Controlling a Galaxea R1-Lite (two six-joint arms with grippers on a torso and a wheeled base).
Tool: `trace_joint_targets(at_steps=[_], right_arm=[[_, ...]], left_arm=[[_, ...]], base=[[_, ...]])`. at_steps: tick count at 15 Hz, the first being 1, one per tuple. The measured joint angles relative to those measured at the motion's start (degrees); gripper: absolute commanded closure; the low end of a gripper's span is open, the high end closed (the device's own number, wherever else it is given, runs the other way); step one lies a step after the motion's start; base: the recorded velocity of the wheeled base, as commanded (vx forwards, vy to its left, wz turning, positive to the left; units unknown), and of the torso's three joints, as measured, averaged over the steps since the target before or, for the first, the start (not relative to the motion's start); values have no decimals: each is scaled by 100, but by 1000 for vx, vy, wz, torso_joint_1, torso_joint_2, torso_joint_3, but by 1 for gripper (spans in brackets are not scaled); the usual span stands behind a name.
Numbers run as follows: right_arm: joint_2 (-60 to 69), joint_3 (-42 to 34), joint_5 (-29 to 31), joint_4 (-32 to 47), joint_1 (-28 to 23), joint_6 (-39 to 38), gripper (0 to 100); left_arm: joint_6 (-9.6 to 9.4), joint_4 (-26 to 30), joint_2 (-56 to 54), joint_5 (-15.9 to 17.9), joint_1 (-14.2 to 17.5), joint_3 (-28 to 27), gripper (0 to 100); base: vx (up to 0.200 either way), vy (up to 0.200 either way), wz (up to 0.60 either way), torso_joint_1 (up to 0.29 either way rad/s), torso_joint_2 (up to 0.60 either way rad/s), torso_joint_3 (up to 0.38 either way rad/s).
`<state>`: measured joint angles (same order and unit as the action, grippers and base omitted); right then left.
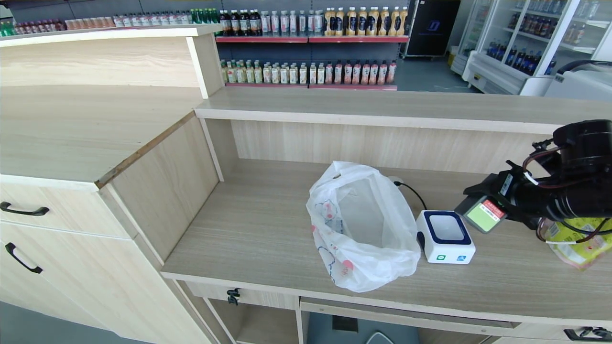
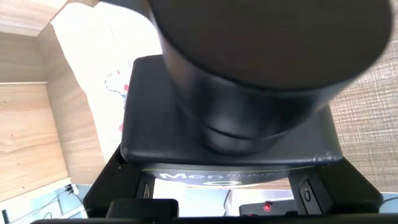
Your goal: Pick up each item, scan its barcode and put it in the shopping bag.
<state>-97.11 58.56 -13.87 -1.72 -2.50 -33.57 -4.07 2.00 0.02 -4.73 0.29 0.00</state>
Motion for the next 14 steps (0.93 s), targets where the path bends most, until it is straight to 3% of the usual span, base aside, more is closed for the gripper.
trace_joint_targets(at_steps=[14], right_arm=[[-934,205,148,-686,574,-6,100]], left_arm=[[0,0,0,0,-5,0,0]], base=[[0,0,0,0,0,0]])
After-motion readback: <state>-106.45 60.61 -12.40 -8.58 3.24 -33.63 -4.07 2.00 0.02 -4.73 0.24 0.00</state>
